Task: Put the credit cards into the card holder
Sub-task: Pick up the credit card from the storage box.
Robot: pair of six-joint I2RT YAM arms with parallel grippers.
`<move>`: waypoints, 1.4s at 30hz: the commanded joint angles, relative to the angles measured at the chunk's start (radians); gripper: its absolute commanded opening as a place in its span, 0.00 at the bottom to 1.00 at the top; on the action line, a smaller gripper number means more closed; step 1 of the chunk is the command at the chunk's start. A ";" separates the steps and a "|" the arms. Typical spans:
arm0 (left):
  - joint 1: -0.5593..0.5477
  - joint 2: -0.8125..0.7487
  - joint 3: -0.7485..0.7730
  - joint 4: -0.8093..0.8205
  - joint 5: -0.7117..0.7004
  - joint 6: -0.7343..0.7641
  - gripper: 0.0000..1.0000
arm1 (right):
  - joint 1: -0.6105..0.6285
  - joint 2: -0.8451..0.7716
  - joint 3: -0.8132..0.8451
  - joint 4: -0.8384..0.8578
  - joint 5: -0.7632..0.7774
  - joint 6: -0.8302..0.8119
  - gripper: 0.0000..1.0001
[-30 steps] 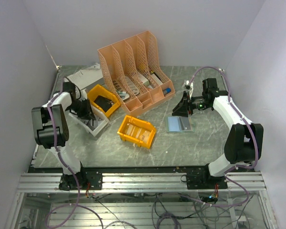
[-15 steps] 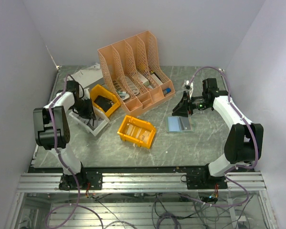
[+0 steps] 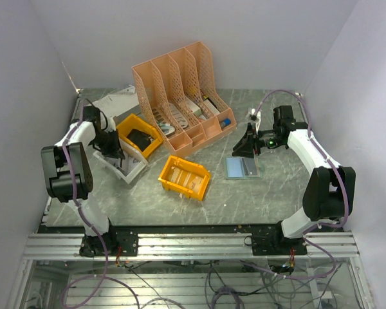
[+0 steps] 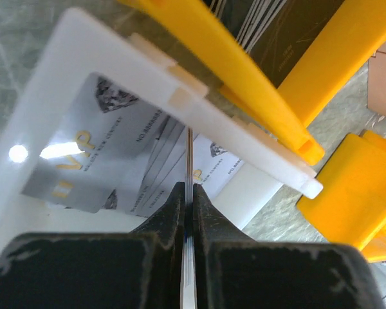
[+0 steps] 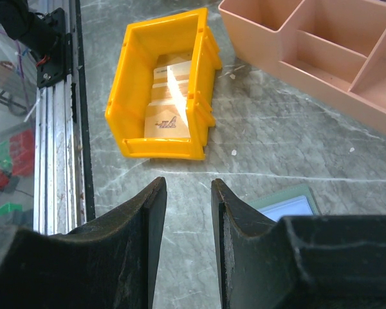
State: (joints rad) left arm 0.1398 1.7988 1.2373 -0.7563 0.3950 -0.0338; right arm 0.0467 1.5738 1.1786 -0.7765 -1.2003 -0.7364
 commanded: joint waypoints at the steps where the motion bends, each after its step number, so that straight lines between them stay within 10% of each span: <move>1: 0.043 -0.035 0.024 -0.050 0.068 0.024 0.07 | -0.004 0.007 0.030 -0.007 -0.006 -0.017 0.34; 42: 0.113 0.045 0.014 -0.059 0.209 0.046 0.21 | -0.004 0.012 0.037 -0.023 -0.004 -0.032 0.35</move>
State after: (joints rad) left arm 0.2367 1.8431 1.2381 -0.7979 0.5663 0.0040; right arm 0.0467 1.5822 1.1912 -0.7883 -1.1976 -0.7494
